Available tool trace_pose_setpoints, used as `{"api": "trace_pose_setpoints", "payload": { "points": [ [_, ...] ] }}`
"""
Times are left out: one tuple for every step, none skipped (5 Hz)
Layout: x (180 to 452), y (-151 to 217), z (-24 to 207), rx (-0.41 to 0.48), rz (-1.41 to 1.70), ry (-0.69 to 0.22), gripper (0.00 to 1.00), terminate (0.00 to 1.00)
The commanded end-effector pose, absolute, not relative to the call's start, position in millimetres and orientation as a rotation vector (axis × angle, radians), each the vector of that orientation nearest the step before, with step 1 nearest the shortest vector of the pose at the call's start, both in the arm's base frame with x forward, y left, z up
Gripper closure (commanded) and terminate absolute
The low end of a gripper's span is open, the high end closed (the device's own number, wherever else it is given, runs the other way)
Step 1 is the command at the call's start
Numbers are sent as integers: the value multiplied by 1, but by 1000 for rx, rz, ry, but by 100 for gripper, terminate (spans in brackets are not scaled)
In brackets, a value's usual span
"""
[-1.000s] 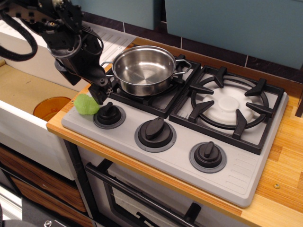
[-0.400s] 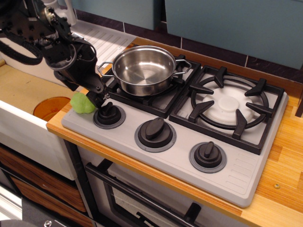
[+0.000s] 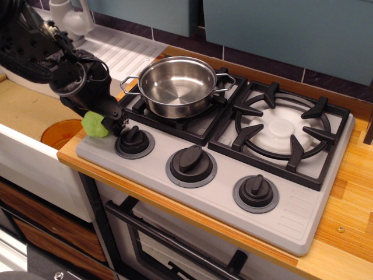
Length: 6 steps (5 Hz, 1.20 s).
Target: Put pot or pan on stove and put cauliflower in pot or pan
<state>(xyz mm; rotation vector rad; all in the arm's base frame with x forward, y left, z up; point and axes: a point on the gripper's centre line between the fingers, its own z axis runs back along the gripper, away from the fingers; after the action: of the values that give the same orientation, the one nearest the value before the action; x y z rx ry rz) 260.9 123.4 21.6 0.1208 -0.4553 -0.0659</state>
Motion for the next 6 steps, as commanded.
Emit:
{"api": "trace_pose_setpoints", "payload": {
  "points": [
    [263,111,20,86,-40,-430,100,0],
    [267,108,29,70,-37,-412,100,0],
    [270,107,38,65,-39,-401,100,0],
    [271,106,51,60,-40,-388,100,0],
    [275,104,70,55,-43,-363,100,0],
    [287,98,86,35,-38,-349,100,0]
  ]
}}
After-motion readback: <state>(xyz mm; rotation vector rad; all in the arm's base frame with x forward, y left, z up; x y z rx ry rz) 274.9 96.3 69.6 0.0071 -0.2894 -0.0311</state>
